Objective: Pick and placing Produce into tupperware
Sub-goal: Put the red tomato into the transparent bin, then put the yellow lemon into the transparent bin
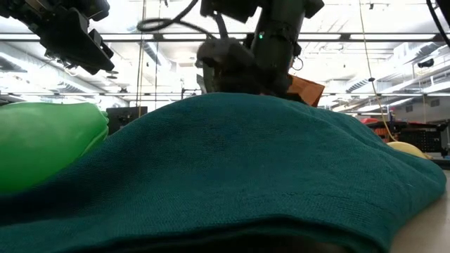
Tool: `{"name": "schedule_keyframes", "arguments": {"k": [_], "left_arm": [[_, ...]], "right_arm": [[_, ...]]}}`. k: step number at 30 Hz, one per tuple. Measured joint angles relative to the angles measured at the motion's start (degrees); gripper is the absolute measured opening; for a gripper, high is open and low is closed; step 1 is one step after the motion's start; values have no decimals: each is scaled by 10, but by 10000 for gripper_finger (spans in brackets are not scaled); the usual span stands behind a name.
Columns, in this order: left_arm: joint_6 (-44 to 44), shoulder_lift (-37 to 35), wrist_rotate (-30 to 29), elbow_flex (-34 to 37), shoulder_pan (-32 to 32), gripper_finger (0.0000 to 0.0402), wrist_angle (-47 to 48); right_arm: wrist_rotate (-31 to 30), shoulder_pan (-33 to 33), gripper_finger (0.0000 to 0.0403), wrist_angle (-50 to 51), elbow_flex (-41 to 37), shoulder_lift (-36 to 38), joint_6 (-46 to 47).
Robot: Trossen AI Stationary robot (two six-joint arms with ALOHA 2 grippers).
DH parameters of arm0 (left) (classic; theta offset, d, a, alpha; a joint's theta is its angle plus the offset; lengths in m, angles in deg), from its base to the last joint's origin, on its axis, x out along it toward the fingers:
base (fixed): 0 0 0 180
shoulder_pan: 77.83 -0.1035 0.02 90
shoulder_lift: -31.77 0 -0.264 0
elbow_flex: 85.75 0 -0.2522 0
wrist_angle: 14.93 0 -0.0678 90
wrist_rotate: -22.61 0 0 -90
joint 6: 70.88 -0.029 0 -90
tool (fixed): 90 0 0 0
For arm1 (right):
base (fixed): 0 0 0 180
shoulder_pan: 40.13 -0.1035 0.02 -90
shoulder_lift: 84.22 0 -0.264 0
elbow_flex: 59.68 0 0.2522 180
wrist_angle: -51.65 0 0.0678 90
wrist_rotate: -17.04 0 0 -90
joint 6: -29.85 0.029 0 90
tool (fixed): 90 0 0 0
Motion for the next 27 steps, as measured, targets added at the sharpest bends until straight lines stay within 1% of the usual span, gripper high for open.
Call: {"name": "schedule_keyframes", "arguments": {"k": [7, 14, 17, 22, 27], "left_arm": [[0, 0, 0, 0, 0, 23, 5], [0, 0, 0, 0, 0, 32, 9], [0, 0, 0, 0, 0, 34, 9], [0, 0, 0, 0, 0, 28, 9], [0, 0, 0, 0, 0, 23, 8]], "right_arm": [[-6, -9, 265, 55, 0, 56, 3], [-50, -30, 264, 127, 1, 134, 33], [-68, -45, 262, 178, 1, 166, 65], [-109, -84, 262, 269, -1, 207, 152], [-111, -118, 262, 303, -24, 233, 255]]}}
